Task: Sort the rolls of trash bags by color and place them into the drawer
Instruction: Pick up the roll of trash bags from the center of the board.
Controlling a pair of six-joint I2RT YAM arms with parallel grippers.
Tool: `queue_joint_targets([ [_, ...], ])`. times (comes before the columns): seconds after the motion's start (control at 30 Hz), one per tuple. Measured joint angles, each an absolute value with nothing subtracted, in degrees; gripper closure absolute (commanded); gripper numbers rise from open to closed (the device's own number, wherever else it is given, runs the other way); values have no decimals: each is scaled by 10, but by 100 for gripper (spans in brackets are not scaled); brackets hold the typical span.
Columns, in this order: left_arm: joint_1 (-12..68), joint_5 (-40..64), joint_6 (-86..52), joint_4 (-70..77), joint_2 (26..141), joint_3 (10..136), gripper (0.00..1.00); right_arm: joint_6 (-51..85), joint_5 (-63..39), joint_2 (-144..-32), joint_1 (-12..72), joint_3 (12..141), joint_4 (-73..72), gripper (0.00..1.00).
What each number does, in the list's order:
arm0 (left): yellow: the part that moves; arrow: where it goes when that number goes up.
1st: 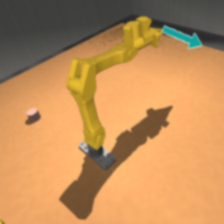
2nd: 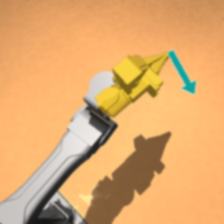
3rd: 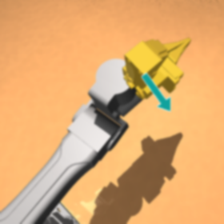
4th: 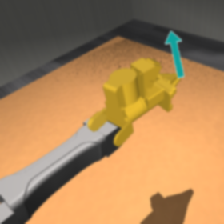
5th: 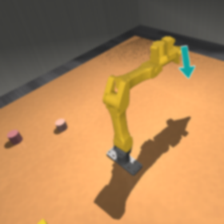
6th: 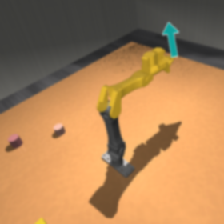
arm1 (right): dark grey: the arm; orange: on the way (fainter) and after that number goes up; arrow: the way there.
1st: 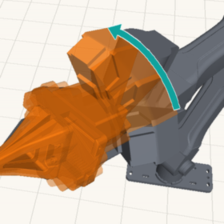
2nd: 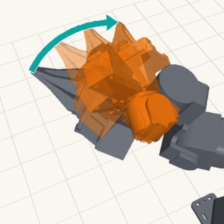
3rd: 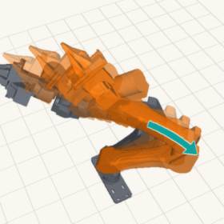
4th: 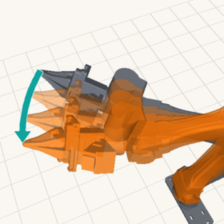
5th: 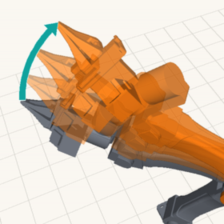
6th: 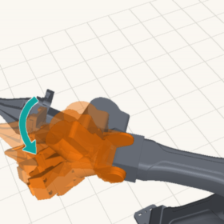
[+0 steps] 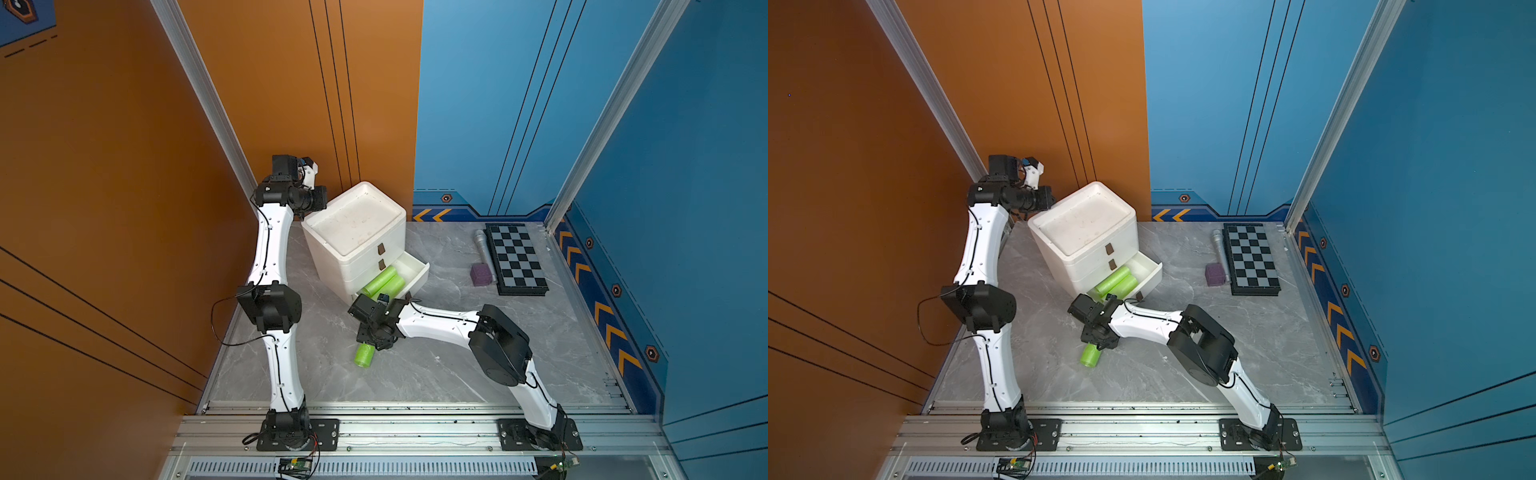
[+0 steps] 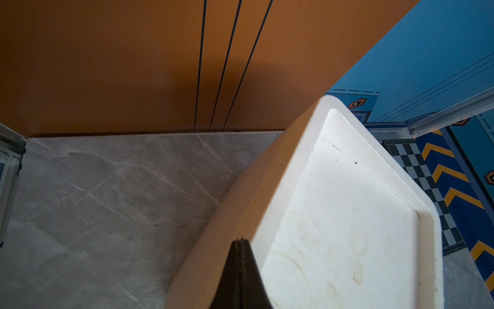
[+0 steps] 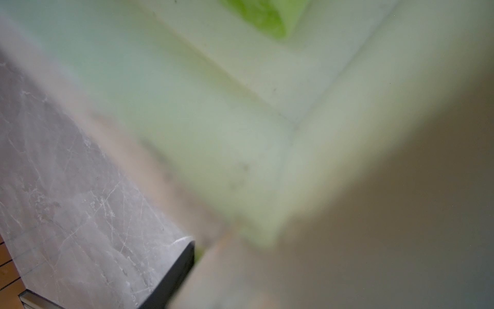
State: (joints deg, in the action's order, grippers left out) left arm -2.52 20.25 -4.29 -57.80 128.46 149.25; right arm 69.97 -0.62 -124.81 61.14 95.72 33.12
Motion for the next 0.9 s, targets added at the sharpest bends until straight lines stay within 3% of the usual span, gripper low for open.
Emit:
queue_joint_targets([
  [0.3,-27,213,-44,-576,1285,1491,95,699,-12,-1238,620,955,338,58],
  [0.63,-33,234,-55,-574,1285,1490,95,686,-43,-1115,622,950,349,59],
  [0.9,-28,270,-59,-594,1285,1490,95,677,-62,-1060,548,950,347,58],
])
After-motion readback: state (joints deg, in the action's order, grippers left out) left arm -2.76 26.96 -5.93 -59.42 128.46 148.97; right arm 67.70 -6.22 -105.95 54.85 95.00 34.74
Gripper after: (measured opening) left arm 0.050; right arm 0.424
